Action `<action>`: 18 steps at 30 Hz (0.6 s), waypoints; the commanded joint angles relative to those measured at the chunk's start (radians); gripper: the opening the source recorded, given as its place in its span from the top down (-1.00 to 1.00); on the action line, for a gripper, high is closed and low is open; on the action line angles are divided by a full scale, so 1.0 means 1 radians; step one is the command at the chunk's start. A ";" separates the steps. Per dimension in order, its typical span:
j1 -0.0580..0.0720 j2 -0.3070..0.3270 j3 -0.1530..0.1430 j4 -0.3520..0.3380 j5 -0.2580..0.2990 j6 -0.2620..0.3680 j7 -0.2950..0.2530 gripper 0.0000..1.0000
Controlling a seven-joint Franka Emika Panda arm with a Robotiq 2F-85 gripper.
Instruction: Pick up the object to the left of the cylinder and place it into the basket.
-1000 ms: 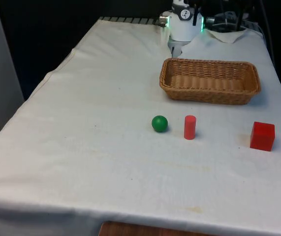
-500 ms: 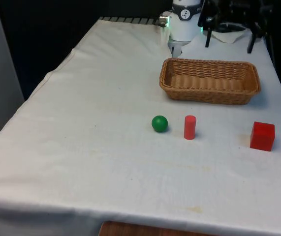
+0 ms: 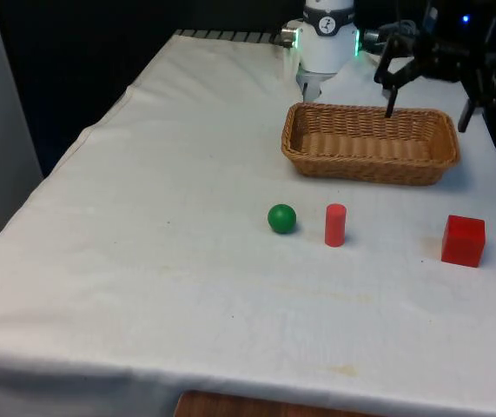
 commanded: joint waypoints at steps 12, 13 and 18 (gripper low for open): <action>-0.001 0.099 0.021 0.060 0.029 0.048 0.045 -1.00; -0.001 0.103 0.024 0.060 0.030 0.055 0.048 -1.00; 0.000 0.111 0.026 0.058 0.026 0.068 0.056 -1.00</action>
